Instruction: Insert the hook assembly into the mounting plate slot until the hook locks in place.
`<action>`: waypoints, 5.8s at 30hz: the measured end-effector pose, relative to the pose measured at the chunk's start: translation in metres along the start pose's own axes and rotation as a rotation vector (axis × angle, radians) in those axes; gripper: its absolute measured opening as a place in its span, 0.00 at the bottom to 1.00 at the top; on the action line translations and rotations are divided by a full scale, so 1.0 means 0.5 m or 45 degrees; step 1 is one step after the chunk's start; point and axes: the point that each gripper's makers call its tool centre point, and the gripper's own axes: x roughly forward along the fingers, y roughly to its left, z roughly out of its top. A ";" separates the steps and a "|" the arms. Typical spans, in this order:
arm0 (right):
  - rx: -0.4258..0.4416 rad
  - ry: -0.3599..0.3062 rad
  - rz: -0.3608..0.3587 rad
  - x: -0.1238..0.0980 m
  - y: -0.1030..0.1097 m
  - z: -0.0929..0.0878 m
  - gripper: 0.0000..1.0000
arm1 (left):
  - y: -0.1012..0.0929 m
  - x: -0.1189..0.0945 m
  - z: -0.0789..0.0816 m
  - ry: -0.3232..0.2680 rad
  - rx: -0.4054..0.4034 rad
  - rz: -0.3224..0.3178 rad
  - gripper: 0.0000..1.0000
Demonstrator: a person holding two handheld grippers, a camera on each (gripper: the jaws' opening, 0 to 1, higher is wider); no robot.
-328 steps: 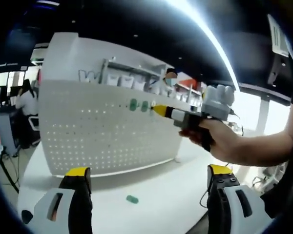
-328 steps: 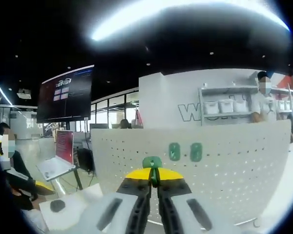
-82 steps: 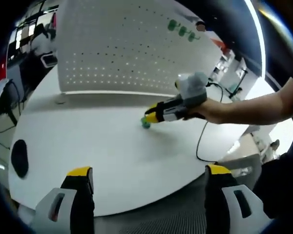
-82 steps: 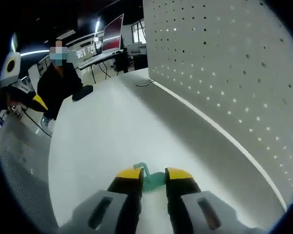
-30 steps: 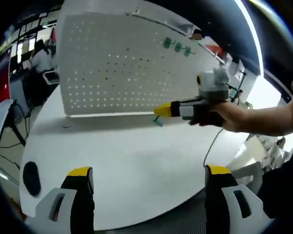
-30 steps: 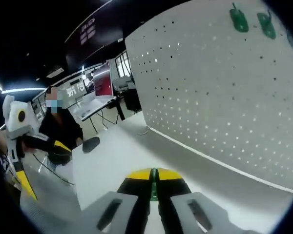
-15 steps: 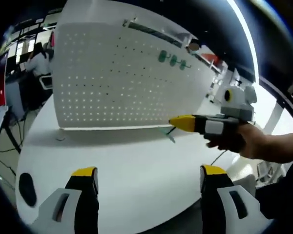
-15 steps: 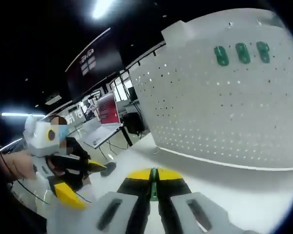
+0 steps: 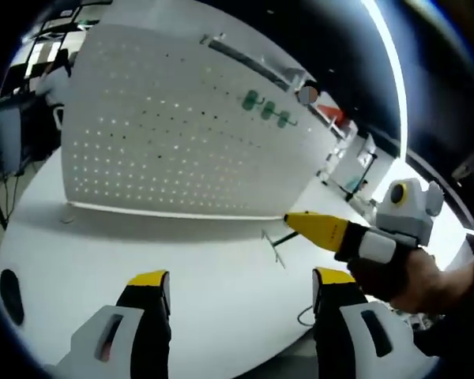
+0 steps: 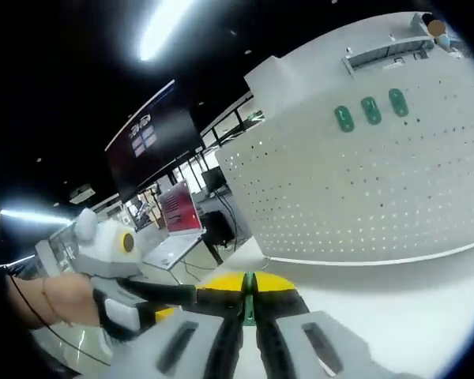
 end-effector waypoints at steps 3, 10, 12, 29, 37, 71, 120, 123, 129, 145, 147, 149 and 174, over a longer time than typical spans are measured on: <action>-0.016 -0.009 0.023 -0.001 0.018 0.004 0.00 | -0.009 0.000 0.006 -0.022 -0.029 -0.024 0.67; -0.049 -0.050 0.055 -0.005 0.059 0.014 0.00 | -0.027 -0.007 0.008 -0.072 -0.167 -0.083 0.48; -0.070 -0.069 0.051 -0.008 0.067 0.018 0.00 | -0.027 -0.007 0.003 -0.064 -0.185 -0.088 0.45; -0.081 -0.112 0.049 -0.023 0.090 0.029 0.00 | -0.079 -0.019 0.023 -0.109 -0.350 -0.266 0.12; -0.095 -0.118 0.059 -0.024 0.100 0.038 0.00 | -0.086 -0.026 0.038 -0.121 -0.322 -0.279 0.06; 0.016 -0.049 0.151 -0.046 0.108 0.055 0.06 | -0.080 -0.040 0.093 -0.220 0.198 -0.118 0.01; -0.294 -0.069 0.063 -0.040 0.067 0.076 0.01 | -0.061 -0.078 0.116 -0.347 0.378 -0.040 0.50; -0.308 -0.064 0.055 -0.039 0.060 0.073 0.01 | -0.056 -0.085 0.116 -0.352 0.385 -0.032 0.57; -0.331 -0.053 0.045 -0.036 0.051 0.064 0.01 | -0.061 -0.088 0.109 -0.356 0.417 -0.053 0.70; -0.374 -0.087 0.044 -0.025 0.052 0.092 0.01 | -0.121 -0.069 0.089 -0.333 0.417 -0.158 0.91; -0.376 -0.090 0.041 -0.024 0.051 0.095 0.01 | -0.124 -0.069 0.089 -0.331 0.424 -0.160 0.92; -0.374 -0.091 0.037 -0.022 0.049 0.096 0.01 | -0.125 -0.066 0.086 -0.321 0.434 -0.160 0.93; -0.448 -0.196 -0.268 -0.003 -0.141 0.189 0.01 | -0.109 -0.064 0.081 -0.312 0.440 -0.118 1.00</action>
